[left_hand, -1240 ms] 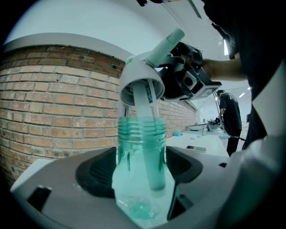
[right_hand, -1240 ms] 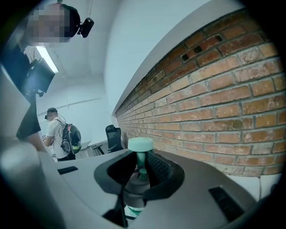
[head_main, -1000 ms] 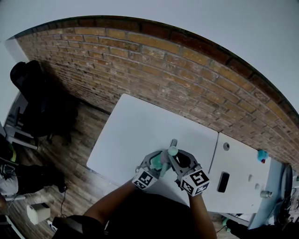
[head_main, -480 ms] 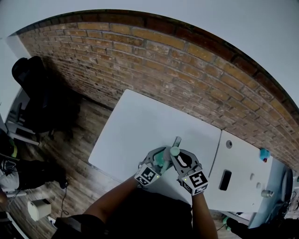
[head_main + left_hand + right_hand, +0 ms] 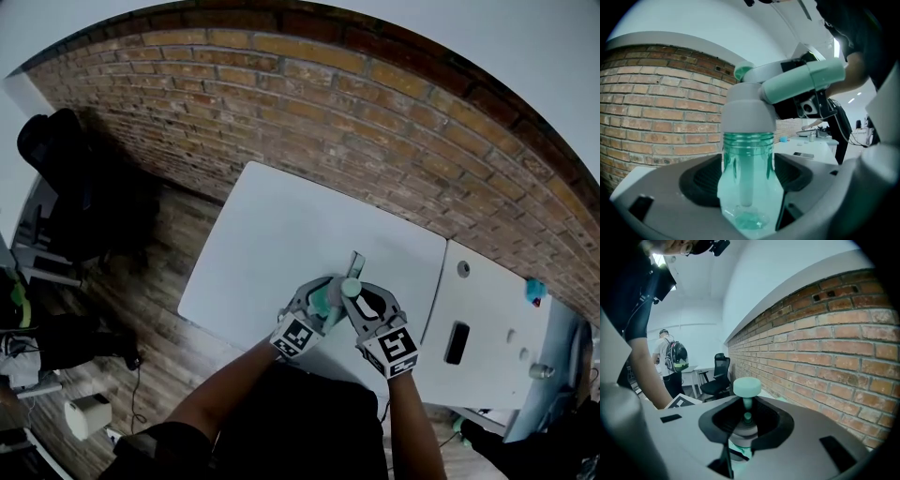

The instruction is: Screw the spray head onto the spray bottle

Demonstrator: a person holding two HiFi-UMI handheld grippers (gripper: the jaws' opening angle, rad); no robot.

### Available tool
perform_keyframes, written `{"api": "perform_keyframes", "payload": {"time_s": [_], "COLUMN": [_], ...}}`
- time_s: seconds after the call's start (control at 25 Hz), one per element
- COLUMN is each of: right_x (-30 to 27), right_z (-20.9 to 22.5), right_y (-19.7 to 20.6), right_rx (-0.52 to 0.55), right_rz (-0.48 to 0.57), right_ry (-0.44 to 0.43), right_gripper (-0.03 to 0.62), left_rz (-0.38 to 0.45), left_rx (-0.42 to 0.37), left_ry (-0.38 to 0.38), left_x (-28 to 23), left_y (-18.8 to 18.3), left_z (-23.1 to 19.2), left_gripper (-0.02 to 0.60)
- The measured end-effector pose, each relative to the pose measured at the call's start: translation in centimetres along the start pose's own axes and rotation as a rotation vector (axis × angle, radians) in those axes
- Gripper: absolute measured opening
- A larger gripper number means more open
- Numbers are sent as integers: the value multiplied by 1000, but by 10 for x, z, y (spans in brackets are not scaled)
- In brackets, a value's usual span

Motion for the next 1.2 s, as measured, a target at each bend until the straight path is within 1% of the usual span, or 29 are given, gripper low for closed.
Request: {"api": "perform_keyframes", "payload": {"time_s": [0.12, 0.24, 0.4, 0.48, 0.6, 0.76, 0.96, 1.08, 1.2], "right_x": [-2, 0, 3, 5, 8, 7, 9, 9, 9], "right_z": [-1, 1, 2, 3, 2, 1, -3, -3, -2], "right_y": [-2, -1, 2, 4, 5, 3, 8, 5, 5], "right_rx": [-8, -27, -24, -39, -33, -18, -53, -44, -47], "right_rz": [-41, -51, -25, -6, -16, -12, -9, -23, -18], "right_ry": [-12, -15, -41, -58, -71, -90, -65, -60, -52], "right_gripper": [67, 67, 67, 67, 67, 69, 68, 69, 69], "left_rz": [-7, -19, -28, -34, -36, -29, -36, -28, -10], "left_rx": [1, -8, 4, 14, 29, 30, 50, 53, 44], "left_ry": [-8, -24, -49, -70, -106, -143, -139, -134, -94], "left_x": [1, -1, -2, -2, -1, 1, 4, 3, 3], "left_y": [0, 1, 1, 1, 2, 1, 4, 2, 3], "left_z": [1, 3, 5, 5, 10, 10, 13, 13, 12], "left_gripper": [344, 345, 347, 347, 347, 347, 348, 350, 350]}}
Point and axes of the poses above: the fingertips, and each gripper's own axes: x backward along the fingers, z to its right, y out of its underside, the point moved 5 cm from there along x, backward along the fingers, and after that the axes turned 5 degrees about y, right-handed, at the moved point
